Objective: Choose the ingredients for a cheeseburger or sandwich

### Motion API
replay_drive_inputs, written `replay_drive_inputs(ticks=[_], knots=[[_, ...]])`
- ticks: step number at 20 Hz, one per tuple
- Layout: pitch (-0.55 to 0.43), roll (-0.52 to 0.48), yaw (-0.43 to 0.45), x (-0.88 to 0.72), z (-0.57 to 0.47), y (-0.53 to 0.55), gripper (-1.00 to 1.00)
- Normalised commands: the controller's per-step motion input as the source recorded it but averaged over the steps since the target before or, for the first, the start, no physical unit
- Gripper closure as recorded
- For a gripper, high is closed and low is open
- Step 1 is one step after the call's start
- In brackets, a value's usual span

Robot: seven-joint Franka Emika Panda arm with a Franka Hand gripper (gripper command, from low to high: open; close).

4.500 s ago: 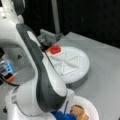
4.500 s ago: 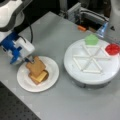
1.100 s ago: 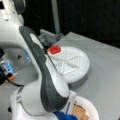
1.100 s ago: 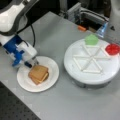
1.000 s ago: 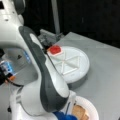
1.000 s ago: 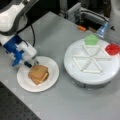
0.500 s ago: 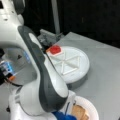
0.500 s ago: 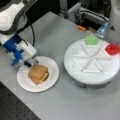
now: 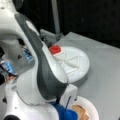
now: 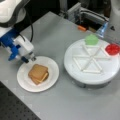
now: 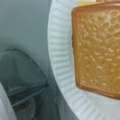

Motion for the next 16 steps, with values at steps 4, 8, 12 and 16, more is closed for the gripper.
replay_drive_inputs(ticks=[4, 8, 12, 16], knots=[[0.035, -0.694, -0.131, -0.08, 0.32, 0.69, -1.0], [-0.068, -0.723, -0.075, -0.27, 0.2, 0.72, -1.0], [-0.065, -0.731, 0.002, -0.53, 0.14, 0.63, -1.0], [-0.127, -0.67, -0.06, -0.67, 0.09, 0.49, -1.0]])
